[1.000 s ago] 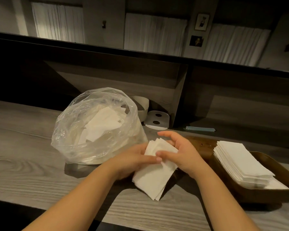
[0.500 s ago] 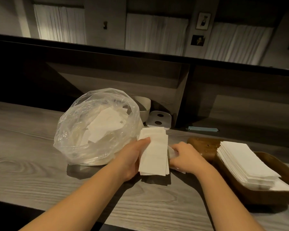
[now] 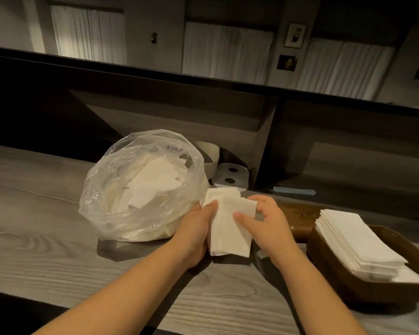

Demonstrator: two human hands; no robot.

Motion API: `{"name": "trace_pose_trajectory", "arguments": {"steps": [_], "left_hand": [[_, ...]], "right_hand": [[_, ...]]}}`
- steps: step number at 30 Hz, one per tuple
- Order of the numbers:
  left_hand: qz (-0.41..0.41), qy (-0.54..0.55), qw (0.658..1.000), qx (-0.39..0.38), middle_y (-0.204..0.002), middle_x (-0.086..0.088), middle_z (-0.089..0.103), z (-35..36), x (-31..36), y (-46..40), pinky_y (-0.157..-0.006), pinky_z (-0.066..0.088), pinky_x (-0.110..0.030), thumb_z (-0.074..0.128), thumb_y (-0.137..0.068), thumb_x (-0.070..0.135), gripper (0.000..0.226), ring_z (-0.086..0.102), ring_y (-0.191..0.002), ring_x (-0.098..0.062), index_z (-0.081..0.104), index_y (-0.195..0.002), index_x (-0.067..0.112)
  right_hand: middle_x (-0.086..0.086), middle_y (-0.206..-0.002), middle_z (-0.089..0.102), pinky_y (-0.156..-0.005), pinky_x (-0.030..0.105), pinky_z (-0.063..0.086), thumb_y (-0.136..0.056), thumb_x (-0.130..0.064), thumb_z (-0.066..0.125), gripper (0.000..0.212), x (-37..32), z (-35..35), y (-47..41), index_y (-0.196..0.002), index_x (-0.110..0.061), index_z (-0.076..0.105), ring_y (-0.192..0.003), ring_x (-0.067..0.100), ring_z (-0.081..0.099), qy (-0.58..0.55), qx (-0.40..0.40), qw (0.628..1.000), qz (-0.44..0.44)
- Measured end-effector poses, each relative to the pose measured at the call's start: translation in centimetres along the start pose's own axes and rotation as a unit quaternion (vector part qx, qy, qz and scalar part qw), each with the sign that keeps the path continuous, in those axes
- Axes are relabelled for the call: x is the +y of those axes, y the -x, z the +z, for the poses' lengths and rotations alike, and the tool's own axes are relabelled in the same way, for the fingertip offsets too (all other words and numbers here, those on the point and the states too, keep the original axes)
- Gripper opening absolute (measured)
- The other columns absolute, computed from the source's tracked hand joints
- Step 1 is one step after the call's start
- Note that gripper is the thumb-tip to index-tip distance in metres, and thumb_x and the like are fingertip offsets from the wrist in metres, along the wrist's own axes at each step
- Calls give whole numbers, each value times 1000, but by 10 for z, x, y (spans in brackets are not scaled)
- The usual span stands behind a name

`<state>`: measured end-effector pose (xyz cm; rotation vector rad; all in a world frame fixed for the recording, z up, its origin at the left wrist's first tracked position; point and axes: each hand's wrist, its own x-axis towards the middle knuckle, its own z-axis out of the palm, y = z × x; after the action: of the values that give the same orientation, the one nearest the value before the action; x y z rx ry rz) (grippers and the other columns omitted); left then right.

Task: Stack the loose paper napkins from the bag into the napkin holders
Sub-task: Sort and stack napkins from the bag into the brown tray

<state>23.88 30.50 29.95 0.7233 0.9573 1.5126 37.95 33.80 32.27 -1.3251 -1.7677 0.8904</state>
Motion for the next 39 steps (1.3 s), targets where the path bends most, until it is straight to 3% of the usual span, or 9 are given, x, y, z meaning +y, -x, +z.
{"name": "trace_pose_trajectory", "arguments": {"steps": [5,8,13,18,22,27,31,35,39], "left_hand": [[-31,12,999,-16,-101,-7,76,2,-1,0,-83,57,-45,41,-104,41,33,74,-93,-25,62,-119,21],[-18,-58,996,-61,-113,-8,73,3,-4,0,-90,56,-43,51,-99,41,35,71,-102,-26,58,-128,22],[-20,-159,982,-103,-124,-6,62,-5,1,-5,-90,57,-40,68,-87,17,56,65,-110,-25,39,-135,26],[42,-288,955,-63,-110,1,64,-10,3,-6,-88,58,-36,73,-85,15,37,64,-100,-16,52,-114,24],[188,-294,937,3,-111,3,61,-16,1,-10,-78,61,-35,77,-83,21,36,63,-99,-16,54,-109,29],[190,-350,913,-83,-122,6,53,-18,-5,-11,-91,56,-33,74,-87,19,56,59,-107,-10,42,-128,39],[192,-376,886,-190,-135,11,34,-18,-3,-9,-93,47,-14,78,-82,15,92,47,-118,-3,16,-142,48],[174,-383,888,-184,-137,12,29,-21,0,-10,-89,47,-11,74,-72,24,99,42,-120,-3,9,-136,60],[197,-417,870,-178,-137,14,28,-22,-5,-12,-93,41,-7,74,-70,29,99,39,-123,2,10,-137,63]], "right_hand": [[-4,-117,47,-64,26,56,-100,-30,52,43,-4,19,4,-131,-36,22,-93,14,59,-102,-57,993,35],[-10,-126,36,-65,26,54,-102,-34,47,61,-3,28,0,-147,-45,6,-90,12,57,-139,-77,987,37],[-9,-116,60,-60,22,55,-90,-13,67,59,8,18,-4,-137,-33,36,-92,10,64,-220,-70,972,46],[-3,-116,63,-70,34,60,-84,-1,69,54,19,2,-8,-127,-28,49,-103,17,64,-319,8,947,32],[-4,-113,61,-72,28,59,-80,-5,75,53,27,-11,-10,-120,-29,50,-104,17,62,-224,4,974,-7],[-4,-115,59,-70,23,56,-79,-12,78,50,35,-10,-8,-111,-37,49,-99,12,61,-110,-68,991,-34],[-9,-128,48,-86,31,57,-74,-10,83,84,38,-9,-11,-137,-37,35,-113,13,55,-149,-81,984,-48],[-8,-134,41,-84,28,56,-70,-9,85,111,41,-15,-16,-150,-39,15,-116,14,51,-135,-112,984,-11],[-20,-126,41,-92,29,54,-67,-12,87,112,42,-14,-14,-149,-43,18,-116,11,51,-109,-128,985,-43]]}}
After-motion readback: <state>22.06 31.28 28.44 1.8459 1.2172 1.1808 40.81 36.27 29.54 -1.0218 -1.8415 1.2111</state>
